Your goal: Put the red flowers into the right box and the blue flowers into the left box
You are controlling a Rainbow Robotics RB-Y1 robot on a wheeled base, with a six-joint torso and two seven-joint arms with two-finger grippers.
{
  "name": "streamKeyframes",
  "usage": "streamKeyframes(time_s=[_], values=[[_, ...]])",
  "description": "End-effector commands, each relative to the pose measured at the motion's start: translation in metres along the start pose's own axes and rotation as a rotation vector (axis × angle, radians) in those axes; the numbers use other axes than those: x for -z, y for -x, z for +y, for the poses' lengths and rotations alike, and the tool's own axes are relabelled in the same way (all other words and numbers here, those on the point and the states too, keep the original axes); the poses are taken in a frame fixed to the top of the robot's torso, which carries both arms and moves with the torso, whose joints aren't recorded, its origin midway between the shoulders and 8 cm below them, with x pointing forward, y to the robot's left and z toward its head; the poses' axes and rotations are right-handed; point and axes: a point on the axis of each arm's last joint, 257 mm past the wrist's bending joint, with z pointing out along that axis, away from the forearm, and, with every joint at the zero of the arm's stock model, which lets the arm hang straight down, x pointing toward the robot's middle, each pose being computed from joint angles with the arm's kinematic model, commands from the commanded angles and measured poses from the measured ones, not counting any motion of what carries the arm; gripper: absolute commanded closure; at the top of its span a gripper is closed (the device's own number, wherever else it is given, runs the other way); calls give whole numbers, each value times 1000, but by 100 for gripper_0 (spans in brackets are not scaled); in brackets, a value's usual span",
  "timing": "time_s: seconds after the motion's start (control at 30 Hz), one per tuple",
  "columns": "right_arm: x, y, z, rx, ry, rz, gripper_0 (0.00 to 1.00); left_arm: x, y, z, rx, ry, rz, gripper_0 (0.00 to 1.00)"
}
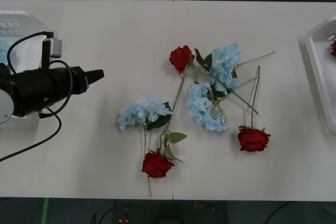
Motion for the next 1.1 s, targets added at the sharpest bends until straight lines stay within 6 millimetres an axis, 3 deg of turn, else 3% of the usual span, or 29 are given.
streamKeyframes(time_s=[0.03,0.27,0.5,0.57,0.77,0.93,1.1], values=[[30,59,5,91,67,-88,17,33,-4,3,-14,76,44,0],[78,116,45,317,179,-211,14,64,-40,-14,-117,160,179,0],[123,162,108,690,210,-388,12,55,-84,-33,-110,143,241,0],[140,173,136,868,200,-452,12,49,-96,-34,-99,159,242,0],[161,175,193,1228,177,-535,12,31,-120,-45,-68,167,260,0],[168,170,239,1263,232,-564,12,16,-143,-50,-88,186,287,0],[170,165,269,1270,266,-575,12,4,-164,-49,-84,182,321,0]])
